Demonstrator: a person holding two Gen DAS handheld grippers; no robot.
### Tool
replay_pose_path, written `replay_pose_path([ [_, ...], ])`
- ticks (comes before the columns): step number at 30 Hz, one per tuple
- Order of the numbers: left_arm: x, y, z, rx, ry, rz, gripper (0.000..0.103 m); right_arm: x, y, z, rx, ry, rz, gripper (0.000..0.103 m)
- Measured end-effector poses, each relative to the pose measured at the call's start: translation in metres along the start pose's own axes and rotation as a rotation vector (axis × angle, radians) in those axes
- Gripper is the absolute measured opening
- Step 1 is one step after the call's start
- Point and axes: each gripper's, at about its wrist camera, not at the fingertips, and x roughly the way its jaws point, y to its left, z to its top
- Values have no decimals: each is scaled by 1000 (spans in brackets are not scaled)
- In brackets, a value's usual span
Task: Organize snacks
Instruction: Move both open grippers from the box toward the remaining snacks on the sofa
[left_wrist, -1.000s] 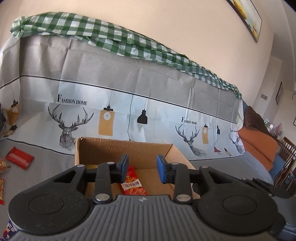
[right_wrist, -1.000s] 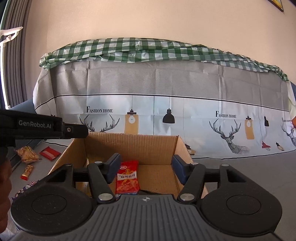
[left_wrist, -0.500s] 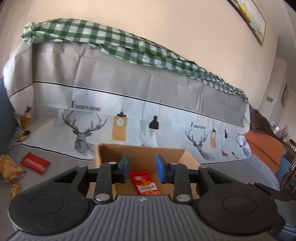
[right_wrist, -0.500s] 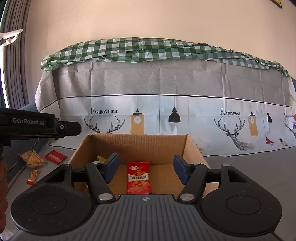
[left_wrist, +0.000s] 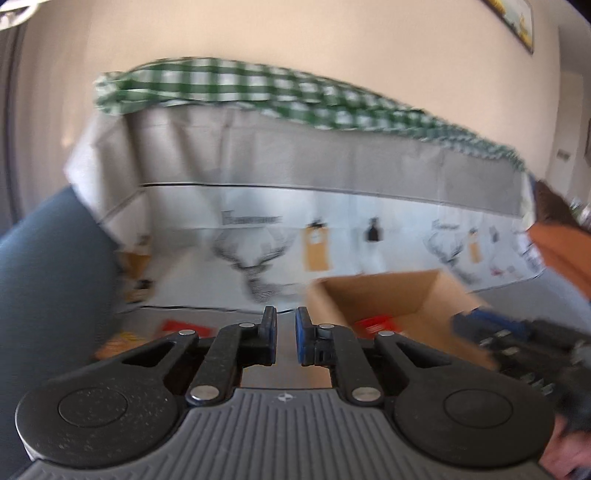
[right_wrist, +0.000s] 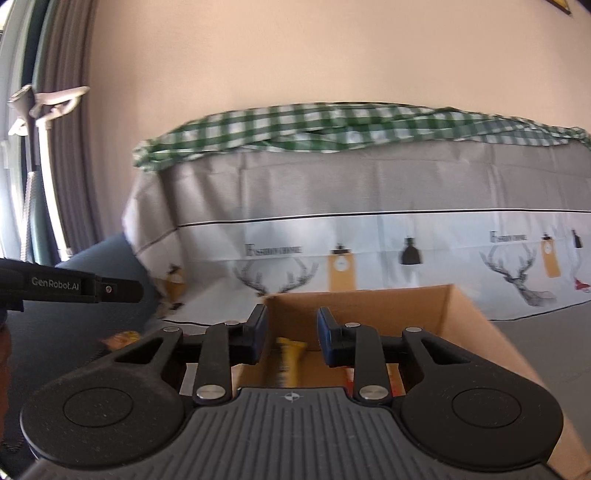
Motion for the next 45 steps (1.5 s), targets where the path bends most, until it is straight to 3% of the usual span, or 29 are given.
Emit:
replay_pose_path([
  [1,-1,15,-3,-10,16,30,11,0,6,-1,-3,1,14,31],
  [5,-8,70,-10,-228,40,113,11,3,36,-8,-44,2,85,31],
  [7,-10,83,-14,-266,42,163,11,5,53,-12,-66,4,125,31],
  [12,0,88,-24,-240,71,204,11,12,92,-22,-91,28,216,31],
  [17,15,89,-29,-203,108,237,11,31,128,-38,-134,125,292,31],
  [23,27,93,-33,-214,117,259,12,62,146,-55,-128,240,282,34],
  [27,33,95,-33,-212,127,278,12,85,147,-64,-63,340,264,43],
  [31,37,99,-34,-209,135,291,13,109,150,-77,-24,440,255,61],
  [36,43,101,-35,-199,149,307,16,133,164,-92,-55,504,242,73],
  [42,54,101,-36,-191,171,316,20,152,170,-106,-87,557,191,72],
  [44,58,100,-36,-189,179,315,20,157,167,-109,-82,570,161,61],
  [45,61,100,-36,-188,183,313,20,159,165,-109,-79,574,151,48],
])
